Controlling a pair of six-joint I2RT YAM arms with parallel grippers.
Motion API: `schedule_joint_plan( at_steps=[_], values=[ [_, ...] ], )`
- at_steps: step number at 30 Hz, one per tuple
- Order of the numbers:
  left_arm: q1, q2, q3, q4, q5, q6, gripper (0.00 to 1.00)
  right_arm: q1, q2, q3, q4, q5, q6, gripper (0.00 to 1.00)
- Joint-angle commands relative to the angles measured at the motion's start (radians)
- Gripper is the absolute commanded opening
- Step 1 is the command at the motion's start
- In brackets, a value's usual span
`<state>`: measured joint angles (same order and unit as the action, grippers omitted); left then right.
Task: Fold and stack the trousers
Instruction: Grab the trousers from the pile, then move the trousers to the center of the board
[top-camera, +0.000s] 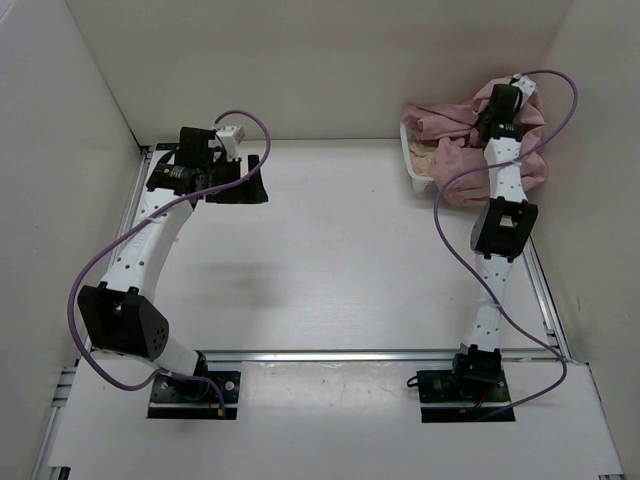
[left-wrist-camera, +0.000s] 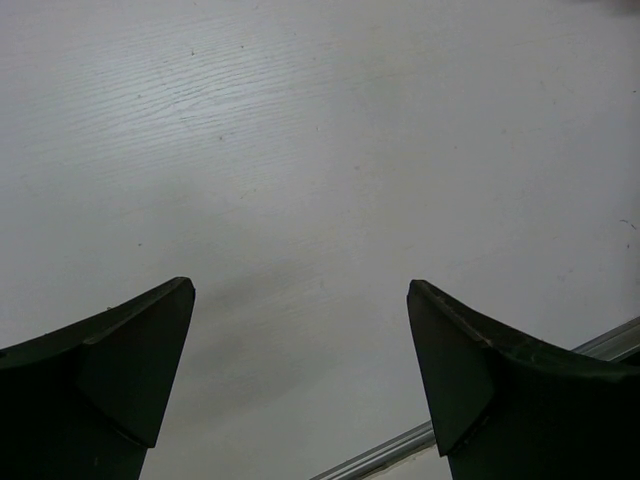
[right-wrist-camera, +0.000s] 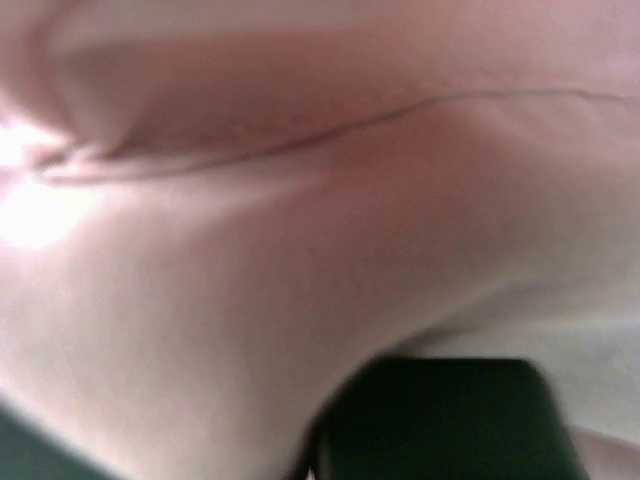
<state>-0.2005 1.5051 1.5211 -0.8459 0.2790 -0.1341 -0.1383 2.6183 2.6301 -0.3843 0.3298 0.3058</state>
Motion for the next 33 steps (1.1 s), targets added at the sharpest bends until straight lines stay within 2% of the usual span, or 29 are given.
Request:
schedule_joint_plan(
  at_steps=[1, 2, 6, 7, 12, 14, 16, 17, 18, 21, 22, 23, 24, 26, 29, 30, 32, 33],
  values=[
    [-0.004, -0.022, 0.048, -0.005, -0.007, -0.001, 0.99, 0.000, -0.133, 0.048, 0.098, -0.115, 0.033, 0.03],
    [-0.004, -0.022, 0.048, -0.005, -0.020, -0.001, 0.99, 0.009, -0.167, 0.033, 0.082, -0.165, 0.045, 0.00],
    [-0.004, -0.043, 0.083, -0.016, -0.029, -0.033, 0.99, 0.082, -0.390, -0.064, 0.032, -0.235, 0.023, 0.00],
    [-0.004, -0.055, 0.083, -0.016, -0.029, -0.045, 0.99, 0.135, -0.484, -0.079, 0.022, -0.260, -0.023, 0.00],
    [0.029, -0.083, 0.119, -0.065, -0.056, -0.088, 0.99, 0.336, -0.690, -0.093, -0.060, -0.415, -0.109, 0.00],
    [0.096, -0.083, 0.210, -0.155, -0.096, -0.104, 0.99, 0.393, -0.765, -0.093, -0.093, -0.425, -0.110, 0.00],
    [0.203, -0.083, 0.365, -0.252, -0.159, -0.165, 0.99, 0.491, -0.858, -0.149, -0.162, -0.448, -0.068, 0.00],
    [0.231, -0.083, 0.399, -0.275, -0.178, -0.182, 0.99, 0.514, -0.886, -0.191, -0.162, -0.448, -0.053, 0.00],
    [0.257, -0.094, 0.430, -0.321, -0.198, -0.200, 0.99, 0.563, -0.912, -0.300, -0.186, -0.448, -0.031, 0.00],
    [0.348, -0.153, 0.473, -0.338, -0.230, -0.249, 0.99, 0.647, -1.021, -0.522, -0.196, -0.405, 0.070, 0.00],
    [0.366, -0.172, 0.473, -0.323, -0.230, -0.260, 0.99, 0.663, -1.061, -0.679, -0.196, -0.405, 0.091, 0.02],
    [0.390, -0.192, 0.455, -0.308, -0.230, -0.269, 0.99, 0.675, -1.072, -0.750, -0.196, -0.384, 0.107, 0.09],
    [0.391, -0.221, 0.411, -0.291, -0.210, -0.269, 0.99, 0.684, -1.072, -0.810, -0.196, -0.383, 0.107, 0.27],
    [0.401, -0.230, 0.372, -0.280, -0.179, -0.269, 0.99, 0.665, -1.035, -0.893, -0.249, -0.373, 0.107, 0.83],
    [0.379, -0.230, 0.222, -0.280, -0.089, -0.269, 0.99, 0.605, -0.933, -0.855, -0.439, -0.330, 0.116, 0.96],
    [0.365, -0.244, 0.180, -0.280, -0.089, -0.269, 0.99, 0.605, -0.932, -0.870, -0.453, -0.301, 0.116, 0.96],
    [0.337, -0.281, 0.090, -0.269, -0.089, -0.280, 0.99, 0.605, -1.012, -0.944, -0.424, -0.234, 0.105, 0.99],
    [0.328, -0.299, -0.008, -0.251, -0.099, -0.280, 0.99, 0.605, -1.082, -1.032, -0.410, -0.223, 0.105, 0.99]
  ],
)
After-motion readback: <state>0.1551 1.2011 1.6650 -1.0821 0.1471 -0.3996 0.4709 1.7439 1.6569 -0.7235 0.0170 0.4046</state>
